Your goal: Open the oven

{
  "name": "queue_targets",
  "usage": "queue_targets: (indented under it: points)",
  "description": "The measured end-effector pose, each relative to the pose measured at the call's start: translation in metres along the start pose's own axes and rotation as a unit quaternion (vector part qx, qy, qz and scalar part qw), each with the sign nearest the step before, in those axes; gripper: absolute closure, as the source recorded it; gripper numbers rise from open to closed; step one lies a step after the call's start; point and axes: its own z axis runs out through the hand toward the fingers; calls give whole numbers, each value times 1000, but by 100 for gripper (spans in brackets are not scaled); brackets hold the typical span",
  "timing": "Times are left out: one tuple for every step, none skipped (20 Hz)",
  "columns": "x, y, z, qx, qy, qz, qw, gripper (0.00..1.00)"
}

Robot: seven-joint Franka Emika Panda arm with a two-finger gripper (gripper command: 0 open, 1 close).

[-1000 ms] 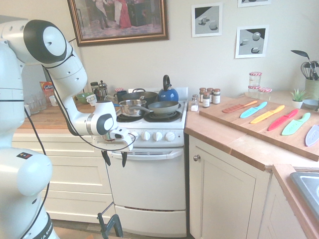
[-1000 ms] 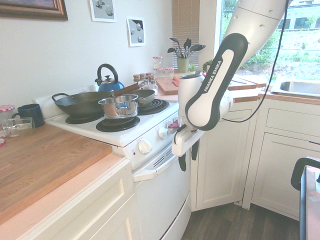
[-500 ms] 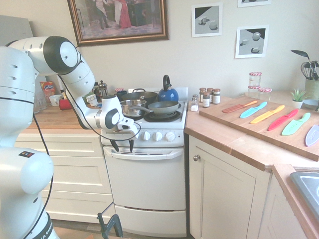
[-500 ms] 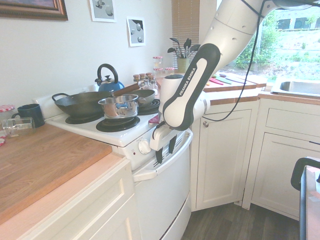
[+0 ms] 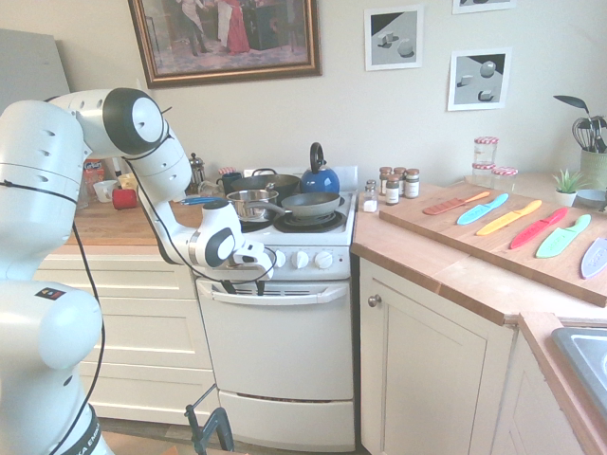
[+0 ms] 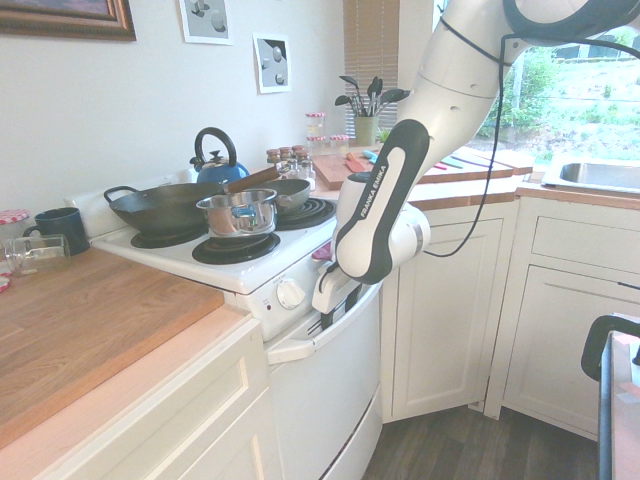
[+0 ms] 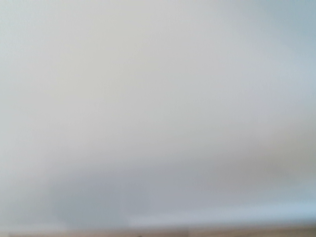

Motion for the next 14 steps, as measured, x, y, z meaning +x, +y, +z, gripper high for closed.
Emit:
queue_targets:
  points:
    - [2,14,2,-3,2,-5,1000,0]
    - [2,30,6,-9,0,-11,1000,0]
    - [-3,49,12,-19,-7,-16,1000,0]
    - [-12,70,18,-31,-20,-20,999,0]
    - [-21,91,24,-43,-33,-19,998,0]
    - [-27,109,28,-52,-40,-16,998,0]
    - [-31,125,30,-57,-45,-13,997,0]
    - [-31,136,31,-61,-46,-12,997,0]
    - [-30,146,31,-63,-47,-10,997,0]
    - [-29,157,31,-65,-48,-8,997,0]
    - [-27,166,31,-68,-50,-10,996,0]
    - [-28,176,32,-70,-54,-16,996,0]
    - [-30,184,32,-73,-59,-22,995,0]
    - [-32,193,32,-78,-64,-25,995,0]
